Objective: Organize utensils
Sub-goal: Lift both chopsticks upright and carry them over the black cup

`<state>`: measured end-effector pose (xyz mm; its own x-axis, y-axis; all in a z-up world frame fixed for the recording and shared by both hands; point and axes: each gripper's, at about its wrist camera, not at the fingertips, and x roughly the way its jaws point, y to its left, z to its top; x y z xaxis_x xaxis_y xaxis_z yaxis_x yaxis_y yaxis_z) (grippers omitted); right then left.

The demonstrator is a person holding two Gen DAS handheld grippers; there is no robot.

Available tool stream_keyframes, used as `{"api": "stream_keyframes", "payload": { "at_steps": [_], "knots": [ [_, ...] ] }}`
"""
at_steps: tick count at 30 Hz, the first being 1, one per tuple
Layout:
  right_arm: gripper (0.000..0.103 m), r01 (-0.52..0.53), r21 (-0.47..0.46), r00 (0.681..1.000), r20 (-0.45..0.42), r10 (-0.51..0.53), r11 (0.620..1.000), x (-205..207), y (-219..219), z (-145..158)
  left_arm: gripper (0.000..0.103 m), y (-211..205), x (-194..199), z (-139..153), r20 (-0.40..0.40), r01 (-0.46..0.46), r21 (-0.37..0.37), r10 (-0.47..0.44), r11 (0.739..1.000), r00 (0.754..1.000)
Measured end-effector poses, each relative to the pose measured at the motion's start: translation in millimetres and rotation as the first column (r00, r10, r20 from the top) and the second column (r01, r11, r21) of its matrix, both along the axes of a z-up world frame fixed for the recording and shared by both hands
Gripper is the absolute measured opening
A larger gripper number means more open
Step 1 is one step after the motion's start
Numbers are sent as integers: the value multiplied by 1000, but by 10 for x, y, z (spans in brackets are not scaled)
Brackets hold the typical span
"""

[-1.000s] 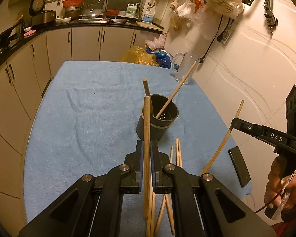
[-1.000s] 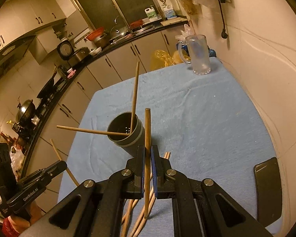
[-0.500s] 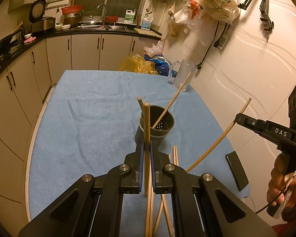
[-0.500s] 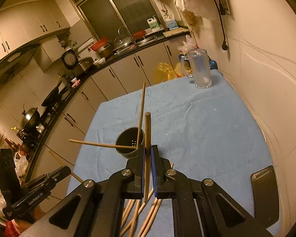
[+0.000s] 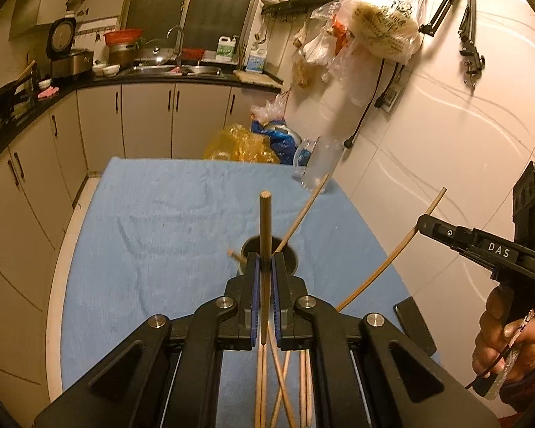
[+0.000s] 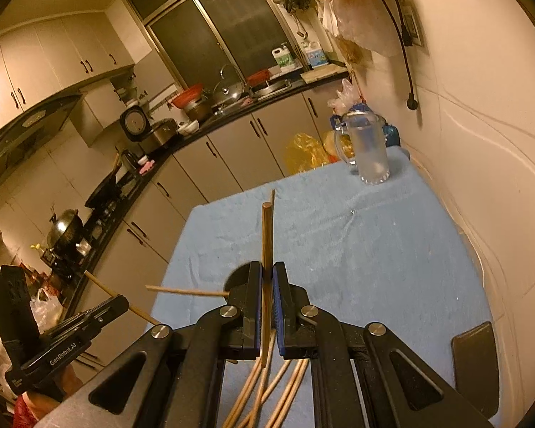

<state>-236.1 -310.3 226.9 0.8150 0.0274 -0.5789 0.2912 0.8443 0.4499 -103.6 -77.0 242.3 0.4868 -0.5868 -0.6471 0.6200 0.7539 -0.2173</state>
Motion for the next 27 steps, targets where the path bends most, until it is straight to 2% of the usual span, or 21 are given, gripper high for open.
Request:
{"api": "stream_keyframes", "payload": {
  "at_steps": [9, 14, 19, 27],
  "knots": [
    [6, 10, 4, 998, 68, -10, 1000, 109, -114, 355, 6, -156, 158, 456, 52, 23, -52, -20, 998, 998],
    [6, 9, -7, 996, 86, -8, 1000, 282, -135, 476, 6, -299, 314, 590, 72, 15, -67, -10, 998, 997],
    [6, 19, -18, 997, 80, -18, 1000, 532, -160, 487, 6, -441, 478, 549, 66, 4, -60, 0, 998, 998],
    [6, 11, -20, 1000, 18, -10, 1000, 836, -224, 251, 6, -507, 578, 287, 19, 0, -29, 1, 1000, 1000]
  ]
}}
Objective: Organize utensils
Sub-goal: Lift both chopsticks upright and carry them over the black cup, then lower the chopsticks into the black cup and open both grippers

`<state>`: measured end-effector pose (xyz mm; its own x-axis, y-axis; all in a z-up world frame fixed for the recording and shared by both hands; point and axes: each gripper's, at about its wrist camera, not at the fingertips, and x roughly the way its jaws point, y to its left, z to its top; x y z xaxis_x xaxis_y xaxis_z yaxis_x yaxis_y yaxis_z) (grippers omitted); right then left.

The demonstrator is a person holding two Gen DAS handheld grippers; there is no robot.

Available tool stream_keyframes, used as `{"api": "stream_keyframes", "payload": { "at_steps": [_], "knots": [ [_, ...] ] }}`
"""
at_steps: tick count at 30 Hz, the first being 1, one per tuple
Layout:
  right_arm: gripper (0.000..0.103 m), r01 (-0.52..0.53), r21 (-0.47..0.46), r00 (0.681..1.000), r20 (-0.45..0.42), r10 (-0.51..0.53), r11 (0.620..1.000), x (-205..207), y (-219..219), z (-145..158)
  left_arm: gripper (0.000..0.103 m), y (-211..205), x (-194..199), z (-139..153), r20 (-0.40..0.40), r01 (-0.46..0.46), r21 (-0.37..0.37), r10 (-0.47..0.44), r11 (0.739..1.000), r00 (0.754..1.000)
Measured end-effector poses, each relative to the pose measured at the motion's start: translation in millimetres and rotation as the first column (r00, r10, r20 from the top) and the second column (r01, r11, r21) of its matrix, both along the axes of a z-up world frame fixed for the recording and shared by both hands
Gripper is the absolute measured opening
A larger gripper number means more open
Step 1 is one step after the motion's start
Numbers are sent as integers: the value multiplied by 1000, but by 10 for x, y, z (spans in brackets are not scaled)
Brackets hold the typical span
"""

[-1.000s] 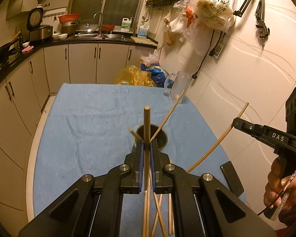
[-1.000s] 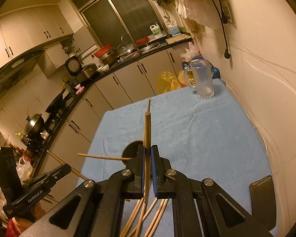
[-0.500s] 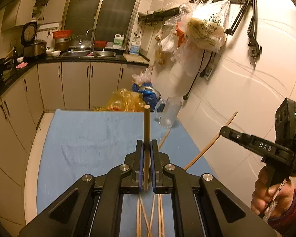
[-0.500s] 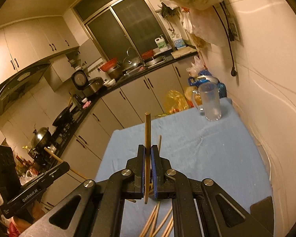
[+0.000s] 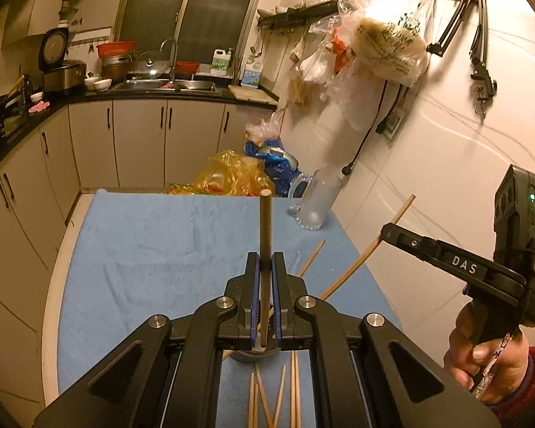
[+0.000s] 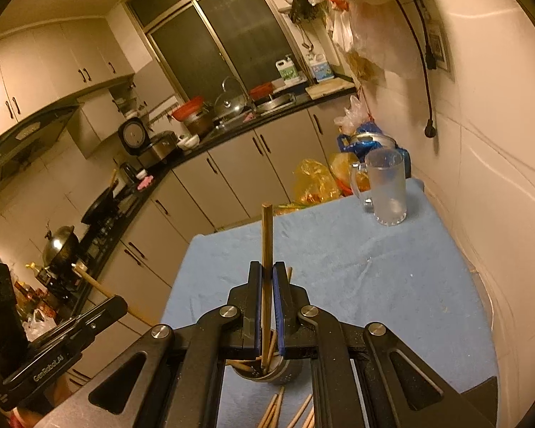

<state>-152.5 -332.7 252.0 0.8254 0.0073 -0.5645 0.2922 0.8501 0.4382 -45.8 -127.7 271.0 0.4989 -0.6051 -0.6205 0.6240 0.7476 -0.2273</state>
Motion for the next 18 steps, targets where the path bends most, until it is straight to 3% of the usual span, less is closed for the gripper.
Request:
{"api": "stream_keyframes", "payload": {
  "at_steps": [6, 18],
  "knots": [
    [6, -9, 3, 999, -39, 9, 1000, 136, 0, -178, 6, -50, 69, -203, 2, -16, 56, 16, 998, 1000],
    [6, -41, 12, 990, -134, 43, 999, 413, 62, -601, 6, -109, 367, -562, -52, -46, 95, 51, 994, 997]
  ]
}}
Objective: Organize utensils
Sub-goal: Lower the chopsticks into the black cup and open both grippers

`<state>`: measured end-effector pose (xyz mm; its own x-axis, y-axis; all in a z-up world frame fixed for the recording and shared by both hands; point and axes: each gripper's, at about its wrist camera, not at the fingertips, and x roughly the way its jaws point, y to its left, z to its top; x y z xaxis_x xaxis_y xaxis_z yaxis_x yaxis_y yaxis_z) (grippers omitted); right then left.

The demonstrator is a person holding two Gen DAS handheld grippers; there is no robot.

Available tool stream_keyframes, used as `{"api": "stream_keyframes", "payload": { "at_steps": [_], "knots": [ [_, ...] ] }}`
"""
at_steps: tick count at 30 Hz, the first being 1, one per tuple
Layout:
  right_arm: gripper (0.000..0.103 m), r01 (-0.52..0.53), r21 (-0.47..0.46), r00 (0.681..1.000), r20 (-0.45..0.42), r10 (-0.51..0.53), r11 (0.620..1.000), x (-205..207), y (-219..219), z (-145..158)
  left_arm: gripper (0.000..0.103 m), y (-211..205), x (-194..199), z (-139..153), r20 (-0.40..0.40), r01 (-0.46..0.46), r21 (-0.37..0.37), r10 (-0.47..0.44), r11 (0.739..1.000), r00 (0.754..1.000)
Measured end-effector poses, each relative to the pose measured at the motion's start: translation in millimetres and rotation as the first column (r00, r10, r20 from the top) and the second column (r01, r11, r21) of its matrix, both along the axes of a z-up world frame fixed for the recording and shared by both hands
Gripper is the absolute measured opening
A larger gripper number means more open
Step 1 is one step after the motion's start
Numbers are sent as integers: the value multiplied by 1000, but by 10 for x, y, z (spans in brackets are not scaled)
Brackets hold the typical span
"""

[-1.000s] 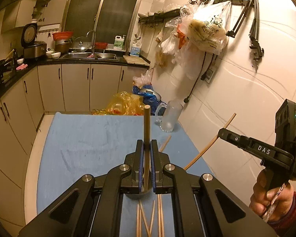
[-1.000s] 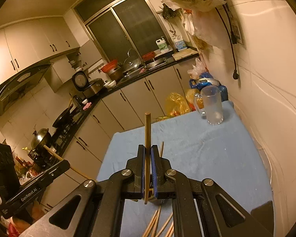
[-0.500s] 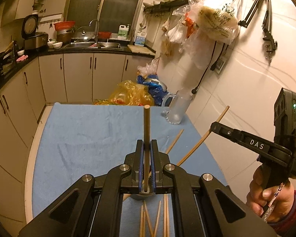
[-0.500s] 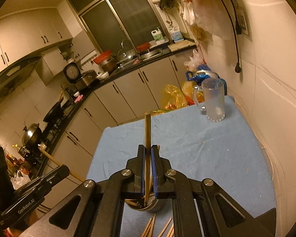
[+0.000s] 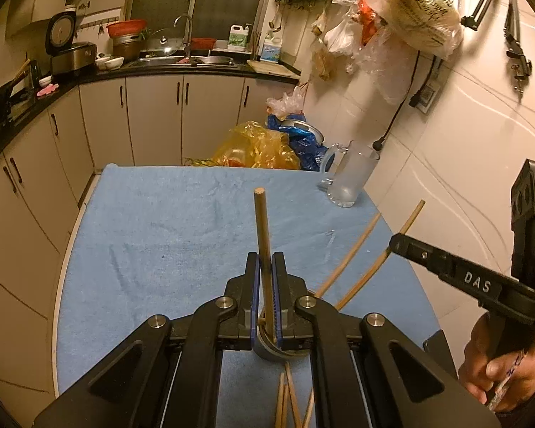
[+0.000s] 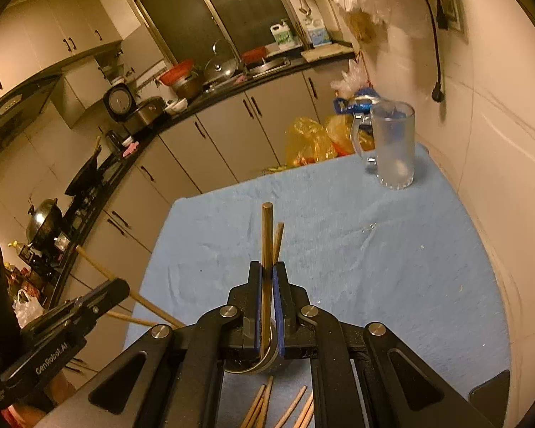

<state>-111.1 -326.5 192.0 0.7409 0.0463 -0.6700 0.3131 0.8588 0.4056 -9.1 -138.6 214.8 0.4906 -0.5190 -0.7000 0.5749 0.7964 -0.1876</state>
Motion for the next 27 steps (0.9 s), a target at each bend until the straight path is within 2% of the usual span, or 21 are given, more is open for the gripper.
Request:
{"api": "stream_keyframes", "payload": {
  "at_steps": [5, 12, 16, 22, 24, 27],
  "knots": [
    [7, -8, 5, 1000, -28, 8, 1000, 99, 19, -97, 6, -56, 49, -73, 0, 6, 13, -6, 1000, 1000],
    [7, -16, 10, 999, -40, 17, 1000, 150, -10, -127, 8, -57, 52, -43, 15, 5, -14, -4, 1000, 1000],
    [8, -9, 16, 1000, -27, 10, 1000, 97, -18, -68, 20, -7, 34, 14, 24, -10, -32, 11, 999, 1000],
    [9, 1, 11, 1000, -4, -1, 1000, -79, -5, 79, 22, 147, -64, 168, 46, -27, -57, 30, 998, 999],
    [16, -1, 3, 1000, 6, 1, 1000, -207, -1, 128, 23, 243, -141, 247, 62, -37, -67, 41, 997, 997],
    [30, 0, -33, 1000, 4, 0, 999, -417, 23, 142, 32, 422, -335, 339, 106, -50, -72, 57, 996, 993]
  ]
}}
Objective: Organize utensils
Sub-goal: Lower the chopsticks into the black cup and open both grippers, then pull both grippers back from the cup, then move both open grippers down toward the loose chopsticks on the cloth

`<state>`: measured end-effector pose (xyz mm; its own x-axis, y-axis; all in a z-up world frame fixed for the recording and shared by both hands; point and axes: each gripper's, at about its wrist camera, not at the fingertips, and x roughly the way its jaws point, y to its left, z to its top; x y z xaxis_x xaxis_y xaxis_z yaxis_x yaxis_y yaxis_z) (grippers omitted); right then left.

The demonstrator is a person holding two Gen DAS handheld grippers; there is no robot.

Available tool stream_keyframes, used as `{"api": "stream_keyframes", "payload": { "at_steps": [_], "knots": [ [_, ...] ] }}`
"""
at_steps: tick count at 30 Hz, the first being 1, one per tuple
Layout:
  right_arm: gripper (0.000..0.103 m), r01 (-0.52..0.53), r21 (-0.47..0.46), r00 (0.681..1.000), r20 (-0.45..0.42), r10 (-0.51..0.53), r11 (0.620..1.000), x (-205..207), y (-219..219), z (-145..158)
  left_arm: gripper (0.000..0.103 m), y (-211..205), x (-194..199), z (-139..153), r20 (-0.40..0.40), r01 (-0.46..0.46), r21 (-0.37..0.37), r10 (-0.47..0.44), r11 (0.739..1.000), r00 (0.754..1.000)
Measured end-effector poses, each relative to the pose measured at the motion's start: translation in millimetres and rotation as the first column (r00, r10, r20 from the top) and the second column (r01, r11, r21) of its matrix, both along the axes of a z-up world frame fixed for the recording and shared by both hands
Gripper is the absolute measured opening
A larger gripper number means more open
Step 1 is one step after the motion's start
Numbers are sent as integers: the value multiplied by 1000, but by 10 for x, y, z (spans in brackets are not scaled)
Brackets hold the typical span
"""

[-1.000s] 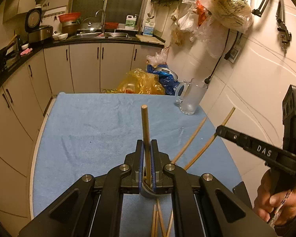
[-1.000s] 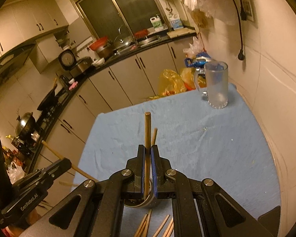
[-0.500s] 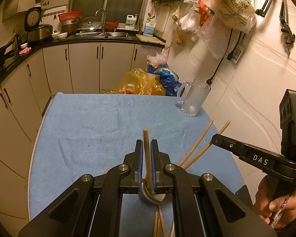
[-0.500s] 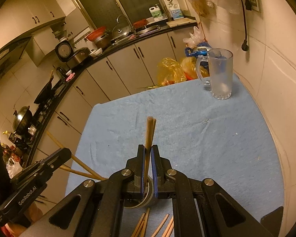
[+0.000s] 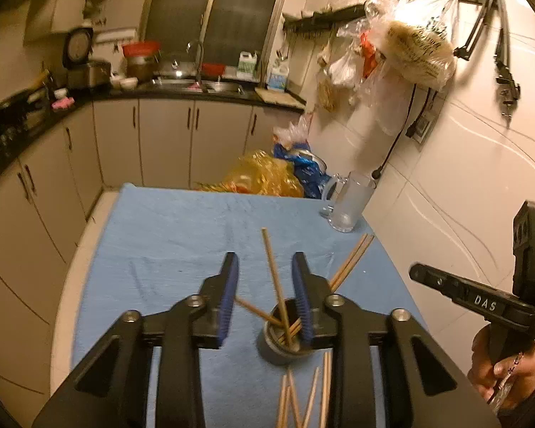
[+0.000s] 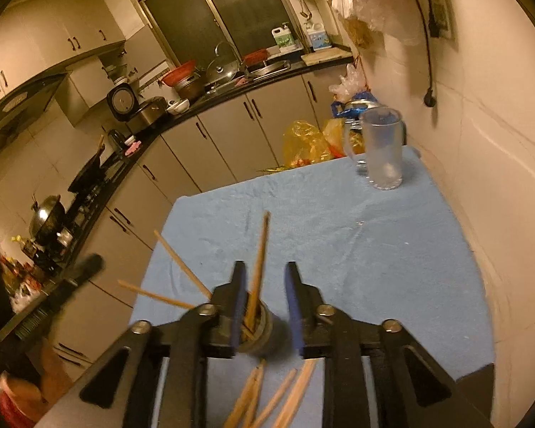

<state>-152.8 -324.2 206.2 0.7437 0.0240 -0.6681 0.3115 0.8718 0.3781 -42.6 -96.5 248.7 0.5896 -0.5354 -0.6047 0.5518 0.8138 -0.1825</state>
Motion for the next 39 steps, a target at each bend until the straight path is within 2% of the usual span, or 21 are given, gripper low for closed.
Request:
{"api": "stream_keyframes", "payload": {
  "at_steps": [3, 6, 9, 14, 18, 29, 39],
  "knots": [
    [32, -1, -32, 999, -47, 0, 999, -242, 38, -130, 33, 169, -210, -19, 8, -7, 9, 7, 1000, 1000],
    [32, -4, -9, 993, -121, 3, 1000, -402, 93, -372, 34, 329, -413, -147, -34, -6, 4, 6, 1000, 999],
    [32, -18, 37, 983, -181, 24, 999, -510, 208, -625, 34, 425, -636, -352, -63, 0, 52, 3, 999, 998],
    [32, -85, 43, 960, -265, 93, 995, -566, 598, -906, 34, 644, -960, -690, -139, -2, 107, 17, 994, 990],
    [32, -128, 14, 958, -258, 127, 992, -537, 893, -900, 34, 817, -1172, -779, -135, -6, 159, 27, 987, 990],
    [32, -221, 3, 945, -246, 215, 975, -507, 1638, -904, 34, 1497, -1493, -725, -102, -80, 211, 104, 974, 989],
    [32, -212, 8, 950, -235, 208, 977, -606, 1866, -884, 34, 1670, -1642, -669, -90, -81, 220, 103, 972, 991]
  ]
}}
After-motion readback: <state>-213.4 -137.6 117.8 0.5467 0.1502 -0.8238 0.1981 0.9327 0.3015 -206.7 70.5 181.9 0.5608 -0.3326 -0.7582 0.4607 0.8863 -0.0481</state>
